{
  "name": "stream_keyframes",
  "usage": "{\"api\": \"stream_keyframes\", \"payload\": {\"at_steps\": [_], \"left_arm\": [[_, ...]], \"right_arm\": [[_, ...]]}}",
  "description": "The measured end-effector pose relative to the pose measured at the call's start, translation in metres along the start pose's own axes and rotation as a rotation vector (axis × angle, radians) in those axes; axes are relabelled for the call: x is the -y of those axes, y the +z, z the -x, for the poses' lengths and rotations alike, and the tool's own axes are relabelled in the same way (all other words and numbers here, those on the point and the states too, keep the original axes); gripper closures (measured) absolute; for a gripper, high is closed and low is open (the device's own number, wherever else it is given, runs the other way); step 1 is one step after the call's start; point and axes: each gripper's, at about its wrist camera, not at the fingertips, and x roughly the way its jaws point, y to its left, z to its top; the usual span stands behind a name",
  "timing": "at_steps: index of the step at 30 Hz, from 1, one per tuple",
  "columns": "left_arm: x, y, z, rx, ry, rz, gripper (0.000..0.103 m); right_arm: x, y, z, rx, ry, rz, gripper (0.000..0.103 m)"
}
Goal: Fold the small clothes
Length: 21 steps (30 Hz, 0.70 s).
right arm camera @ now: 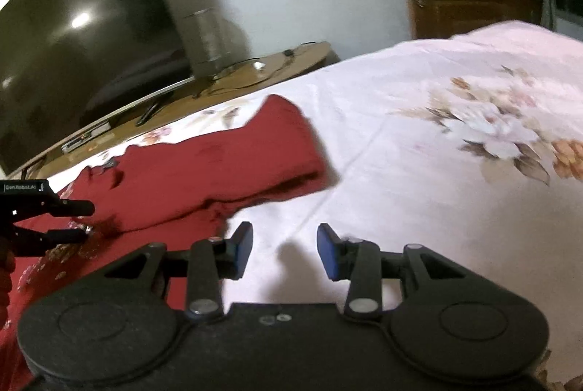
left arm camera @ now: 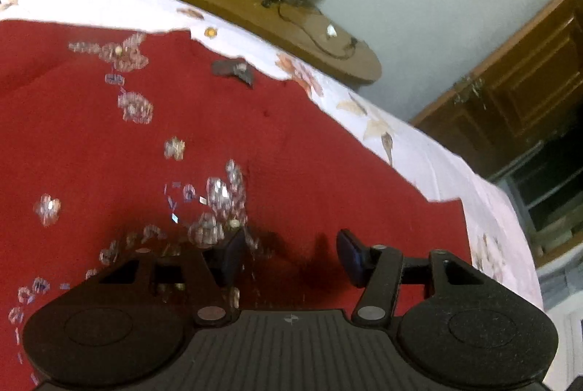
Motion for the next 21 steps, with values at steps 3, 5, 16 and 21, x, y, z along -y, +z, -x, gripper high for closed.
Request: {"api": "stream_keyframes", "payload": {"at_steps": [3, 5, 16, 21], "left_arm": [[-0.008, -0.001, -0.014, -0.021, 0.009, 0.008, 0.099], [-0.007, -0.004, -0.014, -0.003, 0.010, -0.022, 0.099], [-0.007, 0.005, 0.005, 0.072, 0.000, -0.076, 0.099], [-0.018, 0.017, 0.039, 0.131, -0.007, -0.116, 0.099]], "right_arm": [[0.012, 0.003, -0.009, 0.003, -0.024, -0.049, 0.064], [0.020, 0.011, -0.021, 0.001, -0.048, -0.085, 0.065], [0.032, 0.028, -0.055, -0.025, -0.104, -0.112, 0.066], [0.028, 0.033, -0.058, -0.021, -0.106, -0.109, 0.065]]}}
